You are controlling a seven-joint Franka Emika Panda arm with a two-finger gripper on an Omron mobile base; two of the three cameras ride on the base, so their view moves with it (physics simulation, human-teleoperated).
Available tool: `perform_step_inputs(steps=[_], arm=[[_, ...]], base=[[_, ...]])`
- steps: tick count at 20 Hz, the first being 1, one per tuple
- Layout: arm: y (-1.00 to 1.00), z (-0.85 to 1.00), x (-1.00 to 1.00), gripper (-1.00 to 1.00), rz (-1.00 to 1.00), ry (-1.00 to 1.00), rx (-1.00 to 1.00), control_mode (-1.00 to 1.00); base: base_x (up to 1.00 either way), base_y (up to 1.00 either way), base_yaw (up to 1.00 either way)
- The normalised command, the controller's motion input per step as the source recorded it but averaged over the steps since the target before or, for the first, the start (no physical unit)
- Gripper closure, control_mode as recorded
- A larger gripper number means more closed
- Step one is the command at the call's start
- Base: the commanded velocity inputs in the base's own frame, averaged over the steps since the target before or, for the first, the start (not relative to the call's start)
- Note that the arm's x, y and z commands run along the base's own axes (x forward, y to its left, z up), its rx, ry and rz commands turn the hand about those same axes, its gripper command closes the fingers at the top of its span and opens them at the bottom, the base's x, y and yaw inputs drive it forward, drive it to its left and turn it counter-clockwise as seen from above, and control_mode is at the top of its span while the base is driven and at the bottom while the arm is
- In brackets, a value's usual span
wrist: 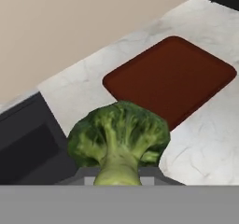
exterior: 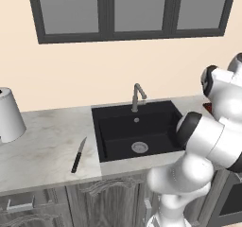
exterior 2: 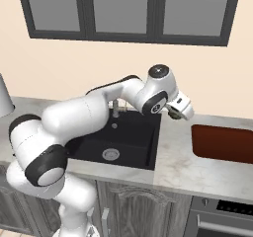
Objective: Pick up all produce items and place them in the sink. Turn on the sink faucet to wash them. Then turn the sink off and put them in the tray.
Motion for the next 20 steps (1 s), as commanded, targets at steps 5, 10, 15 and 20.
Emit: perform_step_inputs(steps=[5,10,15,20], arm=[[-0.52,-0.29,0.0,1.0,-0.09,0.02,0.0,-1.0],[-0.4,-0.2,0.11,1.0,-0.06,0.08,0.0,-1.0],[-0.35,-0.19,0.27,1.0,-0.01,0.04,0.0,-1.0],[-0.3,-0.33,0.19,1.0,0.0,0.03,0.01,-1.0]], base=[[0.0,0.0,0.0],[0.0,0.0,0.0],[0.0,0.0,0.0],[0.0,0.0,0.0]])
